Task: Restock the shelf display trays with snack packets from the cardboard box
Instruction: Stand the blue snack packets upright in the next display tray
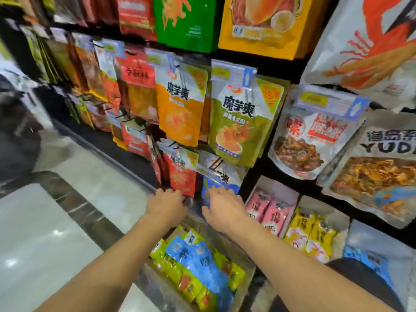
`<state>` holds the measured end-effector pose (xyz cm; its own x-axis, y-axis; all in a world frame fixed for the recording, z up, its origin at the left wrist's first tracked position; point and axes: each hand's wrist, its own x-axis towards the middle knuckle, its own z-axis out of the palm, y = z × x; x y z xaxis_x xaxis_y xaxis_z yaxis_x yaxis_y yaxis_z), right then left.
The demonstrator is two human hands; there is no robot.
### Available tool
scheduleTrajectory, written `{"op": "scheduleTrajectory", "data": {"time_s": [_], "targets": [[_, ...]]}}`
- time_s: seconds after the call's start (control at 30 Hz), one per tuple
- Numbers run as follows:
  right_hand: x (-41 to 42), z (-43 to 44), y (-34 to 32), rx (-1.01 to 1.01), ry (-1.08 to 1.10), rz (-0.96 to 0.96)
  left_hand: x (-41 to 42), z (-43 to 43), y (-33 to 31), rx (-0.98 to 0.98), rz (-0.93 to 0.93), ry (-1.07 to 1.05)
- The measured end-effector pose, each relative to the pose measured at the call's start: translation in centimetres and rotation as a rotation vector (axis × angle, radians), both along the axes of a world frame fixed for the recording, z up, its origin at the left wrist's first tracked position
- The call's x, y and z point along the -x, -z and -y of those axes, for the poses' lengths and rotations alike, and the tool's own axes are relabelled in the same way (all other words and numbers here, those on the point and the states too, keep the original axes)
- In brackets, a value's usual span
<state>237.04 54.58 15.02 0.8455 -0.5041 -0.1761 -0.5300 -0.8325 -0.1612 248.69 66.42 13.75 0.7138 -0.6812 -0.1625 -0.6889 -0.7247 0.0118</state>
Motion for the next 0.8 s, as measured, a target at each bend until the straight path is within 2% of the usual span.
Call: {"op": "scheduleTrajectory", "data": {"time_s": [0.17,0.43,0.67,0.8], "targets": [[-1.6,-1.3,6.3,-0.048,-0.023,-0.104,-1.0,-1.6,6.1,-0.091,-0.134,-0.073],[0.2,-0.8,17.2,-0.187,0.004,-0.235,-0.5,-1.4,16.4,-0.246,-0.311,-0.126],[2.0,0.1,23.8,-0.287,0.053,-0.401,0.9,-0.1,23.6,-0.377,-0.419,-0.202],[2.4,0.6,26.7,-0.338,0.084,-0.427,1.4,0.6,26.4,-0.367,-0.464,-0.28]]}}
